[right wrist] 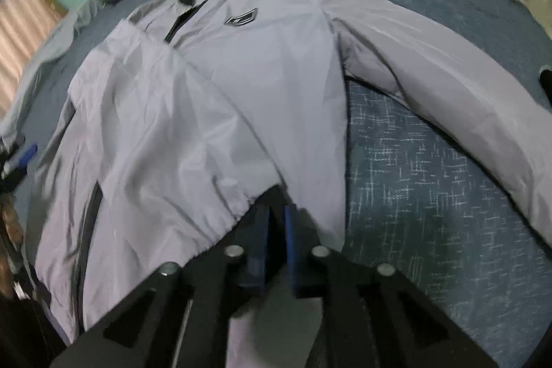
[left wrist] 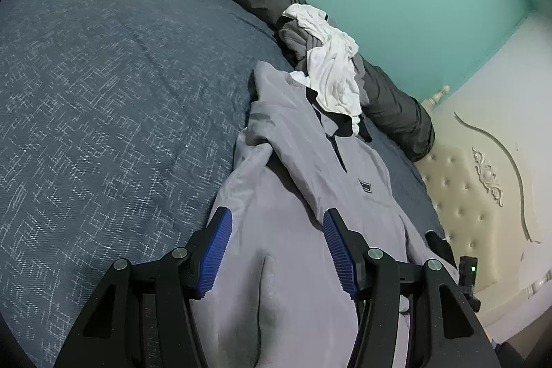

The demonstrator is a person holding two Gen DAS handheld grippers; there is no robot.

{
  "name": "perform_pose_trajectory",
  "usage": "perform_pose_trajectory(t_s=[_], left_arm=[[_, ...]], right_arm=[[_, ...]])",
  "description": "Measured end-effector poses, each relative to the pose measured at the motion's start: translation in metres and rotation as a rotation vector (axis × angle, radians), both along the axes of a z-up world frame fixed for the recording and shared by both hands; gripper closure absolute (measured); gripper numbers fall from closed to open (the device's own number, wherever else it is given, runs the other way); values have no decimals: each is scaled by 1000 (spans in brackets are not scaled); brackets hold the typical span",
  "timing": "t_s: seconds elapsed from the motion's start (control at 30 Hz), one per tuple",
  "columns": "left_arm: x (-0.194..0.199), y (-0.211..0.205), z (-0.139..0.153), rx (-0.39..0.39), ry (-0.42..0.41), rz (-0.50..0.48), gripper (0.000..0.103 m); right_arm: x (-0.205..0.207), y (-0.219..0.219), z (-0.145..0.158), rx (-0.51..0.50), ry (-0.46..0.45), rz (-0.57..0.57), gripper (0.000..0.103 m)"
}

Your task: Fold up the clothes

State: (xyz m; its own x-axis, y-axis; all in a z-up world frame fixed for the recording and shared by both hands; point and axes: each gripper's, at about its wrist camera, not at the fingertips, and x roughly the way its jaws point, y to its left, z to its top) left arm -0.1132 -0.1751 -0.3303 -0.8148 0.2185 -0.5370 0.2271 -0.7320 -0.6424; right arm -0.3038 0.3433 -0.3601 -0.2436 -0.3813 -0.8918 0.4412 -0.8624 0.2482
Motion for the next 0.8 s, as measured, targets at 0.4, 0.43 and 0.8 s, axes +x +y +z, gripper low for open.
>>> perform_pose_trajectory(t_s=[0.4,0.43,0.8], left_arm=[[0,-9,-2,-2,-24,16,43],[0,-10,-3,-4,-26,16,43],[-9,-12,-2,-55,-57,0,43]], right_arm=[[31,13,-6,-5,-107,26,97],[31,13,-7,-10,-113,26,97],[28,-24,42,-33,85,-90,64]])
